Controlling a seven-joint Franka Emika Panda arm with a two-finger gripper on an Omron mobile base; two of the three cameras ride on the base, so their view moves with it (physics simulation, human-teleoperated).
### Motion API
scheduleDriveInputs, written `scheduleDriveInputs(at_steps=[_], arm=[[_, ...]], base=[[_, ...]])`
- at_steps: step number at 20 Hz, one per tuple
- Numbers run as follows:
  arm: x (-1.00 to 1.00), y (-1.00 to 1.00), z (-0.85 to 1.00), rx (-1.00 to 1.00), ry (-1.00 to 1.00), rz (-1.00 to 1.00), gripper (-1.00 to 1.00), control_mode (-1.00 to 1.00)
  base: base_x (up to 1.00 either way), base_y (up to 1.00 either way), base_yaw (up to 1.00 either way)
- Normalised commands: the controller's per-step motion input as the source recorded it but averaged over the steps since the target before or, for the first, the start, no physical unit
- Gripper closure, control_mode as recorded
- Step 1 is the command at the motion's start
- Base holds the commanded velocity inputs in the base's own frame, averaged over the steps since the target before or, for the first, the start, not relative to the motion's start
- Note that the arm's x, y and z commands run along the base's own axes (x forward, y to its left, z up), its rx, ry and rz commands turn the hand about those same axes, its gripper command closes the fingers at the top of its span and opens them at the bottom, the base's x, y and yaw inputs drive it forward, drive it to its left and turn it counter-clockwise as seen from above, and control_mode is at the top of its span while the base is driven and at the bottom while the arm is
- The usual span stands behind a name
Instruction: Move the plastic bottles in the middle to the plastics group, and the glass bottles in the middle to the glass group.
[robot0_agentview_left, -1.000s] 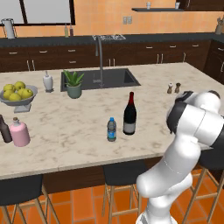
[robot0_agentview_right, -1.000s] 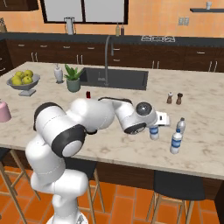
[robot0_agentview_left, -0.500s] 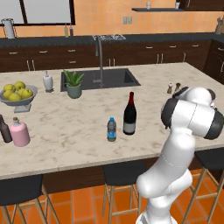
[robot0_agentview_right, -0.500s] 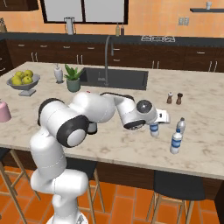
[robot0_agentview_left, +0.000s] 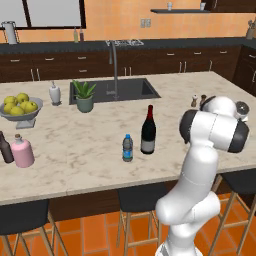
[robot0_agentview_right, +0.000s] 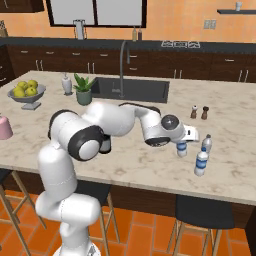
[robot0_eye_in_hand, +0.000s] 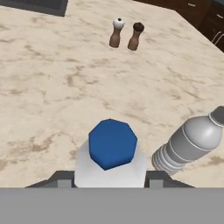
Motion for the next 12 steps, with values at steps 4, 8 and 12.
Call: scheduleDriveInputs(at_steps=[4, 8, 12], arm=[[0.0, -0.17, 0.0, 0.0, 0.0, -0.02, 1.0, -1.0], [0.03, 0.0, -0.27, 0.0, 0.0, 0.0, 1.0, -1.0], [0.1, 0.0, -0.56, 0.0, 0.0, 0.0, 1.0, -1.0]], base=[[0.0, 0.0, 0.0], [0.0, 0.0, 0.0], [0.0, 0.0, 0.0]])
